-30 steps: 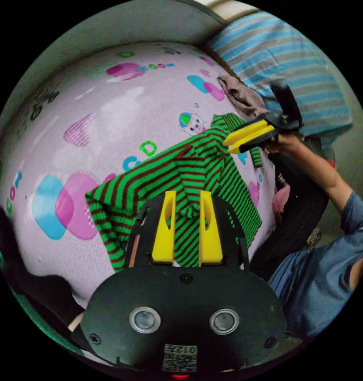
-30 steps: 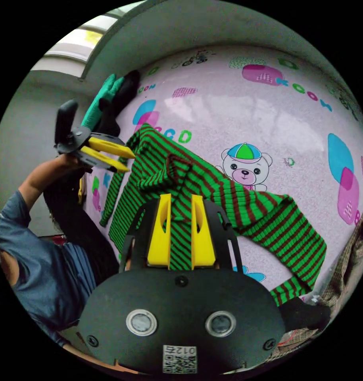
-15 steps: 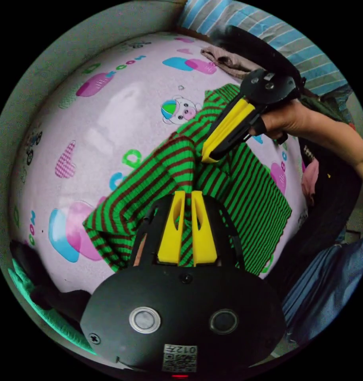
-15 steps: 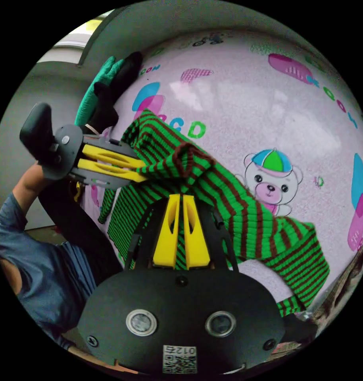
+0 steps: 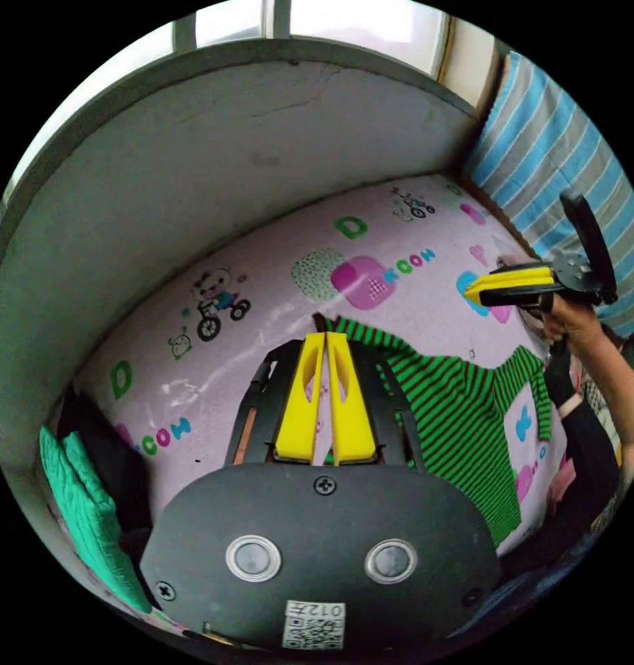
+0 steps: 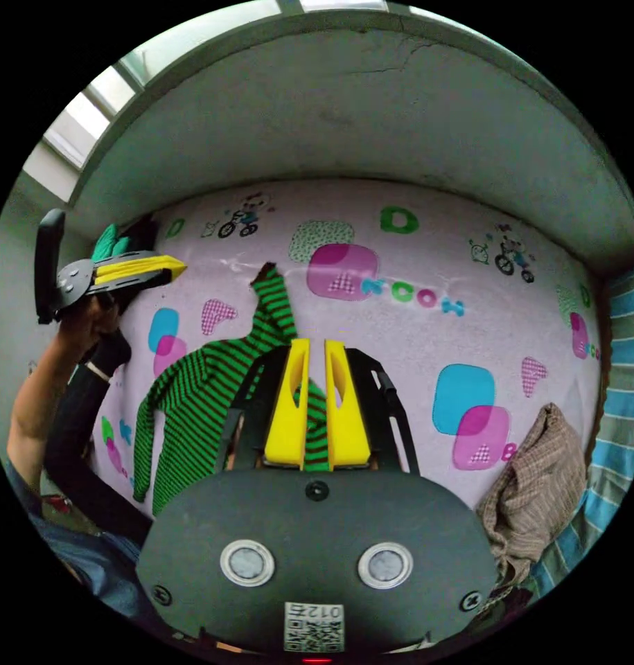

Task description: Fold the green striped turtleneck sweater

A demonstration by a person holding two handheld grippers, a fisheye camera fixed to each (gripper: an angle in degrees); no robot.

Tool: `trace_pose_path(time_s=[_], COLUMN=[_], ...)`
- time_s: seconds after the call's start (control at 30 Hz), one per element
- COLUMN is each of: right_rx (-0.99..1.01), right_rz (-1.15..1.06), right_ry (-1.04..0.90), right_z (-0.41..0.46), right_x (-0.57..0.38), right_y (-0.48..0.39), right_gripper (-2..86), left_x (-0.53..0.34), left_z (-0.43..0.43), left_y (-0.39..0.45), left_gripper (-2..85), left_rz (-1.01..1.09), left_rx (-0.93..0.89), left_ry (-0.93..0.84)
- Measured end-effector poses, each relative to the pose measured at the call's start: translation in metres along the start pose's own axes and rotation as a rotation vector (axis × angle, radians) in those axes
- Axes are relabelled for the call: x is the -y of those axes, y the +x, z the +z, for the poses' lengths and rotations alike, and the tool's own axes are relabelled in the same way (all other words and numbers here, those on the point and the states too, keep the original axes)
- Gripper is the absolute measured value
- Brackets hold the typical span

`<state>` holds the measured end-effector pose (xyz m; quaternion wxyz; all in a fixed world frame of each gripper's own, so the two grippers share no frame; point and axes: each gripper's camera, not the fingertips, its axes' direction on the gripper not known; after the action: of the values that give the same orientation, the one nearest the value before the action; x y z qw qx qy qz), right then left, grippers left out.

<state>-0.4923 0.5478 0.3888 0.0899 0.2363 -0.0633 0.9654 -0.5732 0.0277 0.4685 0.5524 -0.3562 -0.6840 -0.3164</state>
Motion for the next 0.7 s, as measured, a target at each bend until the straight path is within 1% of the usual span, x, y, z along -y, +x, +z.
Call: trace_pose_path(time_s=[0.03,0.1,0.17,0.23,0.3,0.33,0.4,0.47,0.57,0.7], right_rx=[0.037,0.053,-0.006,-0.015,-0.012,-0.037,-0.062,-0.061,-0.092,-0.182], right_rz=[-0.011,-0.027,-0.052,-0.042,-0.013,0.009,0.016,0.025,0.021,-0.016], right_ry=[-0.025,-0.091,-0.144,-0.171,-0.202,-0.22,-0.222,-0.194,-0.16,-0.085], right_z=[0.007,0.024,0.043,0.053,0.062,0.067,0.072,0.073,0.073,0.075], right_x=[-0.016,-0.042,-0.073,-0.09,-0.101,-0.106,-0.109,-0.107,-0.094,-0.076], right_y=[-0.005,-0.015,-0.03,-0.036,-0.038,-0.039,-0.042,-0.047,-0.056,-0.072], right_gripper=[1.7,1.3,0.6,0.1,-0.2,-0.4,-0.6,-0.8,-0.8,-0.9], left_x=[-0.007,-0.036,-0.058,-0.073,-0.086,-0.09,-0.094,-0.096,-0.095,-0.099], left_z=[0.004,0.023,0.033,0.045,0.065,0.073,0.082,0.082,0.085,0.085], left_y=[0.004,0.022,0.037,0.05,0.06,0.061,0.06,0.057,0.045,0.013], left_gripper=[0.8,0.8,0.8,0.8,0.7,0.7,0.5,0.4,0.2,0.2], left_rz=[0.015,0.057,0.09,0.109,0.108,0.096,0.088,0.085,0.048,-0.053], left_rx=[-0.008,-0.021,-0.043,-0.05,-0.021,0.025,0.106,0.13,0.226,0.25], left_ry=[-0.026,-0.132,-0.155,-0.187,-0.265,-0.302,-0.339,-0.325,-0.362,-0.372])
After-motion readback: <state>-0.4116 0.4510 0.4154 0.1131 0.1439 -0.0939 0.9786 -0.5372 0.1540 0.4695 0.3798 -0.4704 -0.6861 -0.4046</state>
